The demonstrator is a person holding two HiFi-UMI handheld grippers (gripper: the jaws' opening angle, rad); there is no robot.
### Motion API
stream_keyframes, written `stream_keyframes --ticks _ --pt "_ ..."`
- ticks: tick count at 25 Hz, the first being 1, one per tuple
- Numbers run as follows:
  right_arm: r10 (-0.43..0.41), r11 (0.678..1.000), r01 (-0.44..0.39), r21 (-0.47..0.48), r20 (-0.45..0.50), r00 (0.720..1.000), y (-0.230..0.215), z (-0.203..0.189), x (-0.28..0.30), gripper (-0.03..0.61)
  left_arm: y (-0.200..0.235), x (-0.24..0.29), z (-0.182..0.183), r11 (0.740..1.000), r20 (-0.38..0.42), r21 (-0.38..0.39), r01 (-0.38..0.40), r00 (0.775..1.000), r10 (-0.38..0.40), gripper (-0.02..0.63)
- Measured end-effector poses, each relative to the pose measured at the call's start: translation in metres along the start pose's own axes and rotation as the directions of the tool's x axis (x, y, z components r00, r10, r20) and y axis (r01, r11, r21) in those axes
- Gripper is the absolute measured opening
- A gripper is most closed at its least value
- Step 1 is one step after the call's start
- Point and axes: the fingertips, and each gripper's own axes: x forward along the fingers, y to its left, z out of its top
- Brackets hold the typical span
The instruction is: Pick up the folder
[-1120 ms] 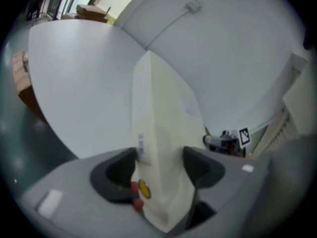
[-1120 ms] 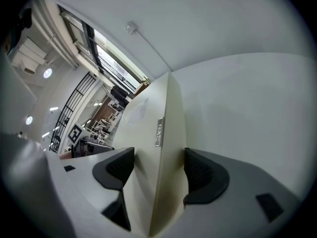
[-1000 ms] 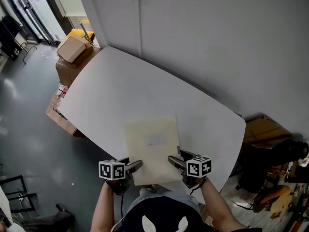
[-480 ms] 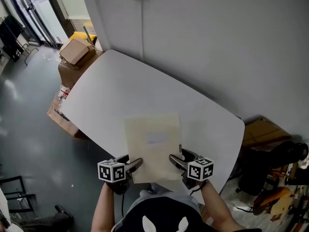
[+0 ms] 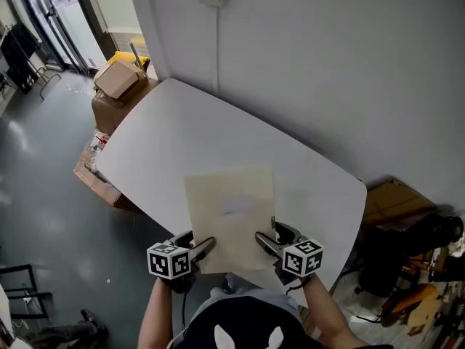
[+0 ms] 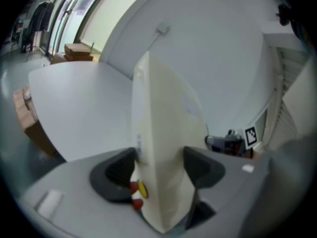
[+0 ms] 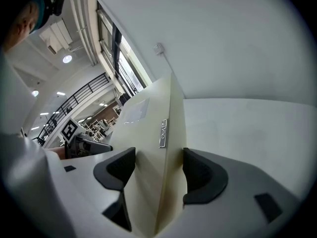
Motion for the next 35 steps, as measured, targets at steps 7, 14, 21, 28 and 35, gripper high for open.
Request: stream_keyframes --ticks 7,14,21,28,35 --pt "-0.011 1.000 0.012 -0.021 0.054 0.998 0.015 0.005 -0.012 0.298 -0.009 -0.016 0.005 0.999 0.037 0.034 0.000 0.999 -0.001 0.307" --pt "-0.017 0.998 0.022 -0.057 0.086 0.996 0.027 0.009 -0.026 0.298 -0.020 -0.029 0.006 0.997 0.069 0.071 -0.006 0.998 0.001 0.307" --pt "-0.027 0.994 0.039 -0.101 0.124 0.992 0.039 0.017 -0.040 0.298 -0.033 -0.041 0.008 0.996 0.117 0.088 -0.007 0.993 -0.004 0.307" --pt "-0.032 0.989 0.058 -0.138 0.178 0.983 0.059 0.022 -0.060 0.298 -0.048 -0.062 0.008 0.994 0.175 0.108 -0.005 0.984 -0.014 0.307" --pt "-0.030 0.983 0.068 -0.171 0.216 0.976 0.078 0.020 -0.078 0.298 -0.062 -0.084 0.004 0.986 0.228 0.162 -0.025 0.974 -0.013 0.305"
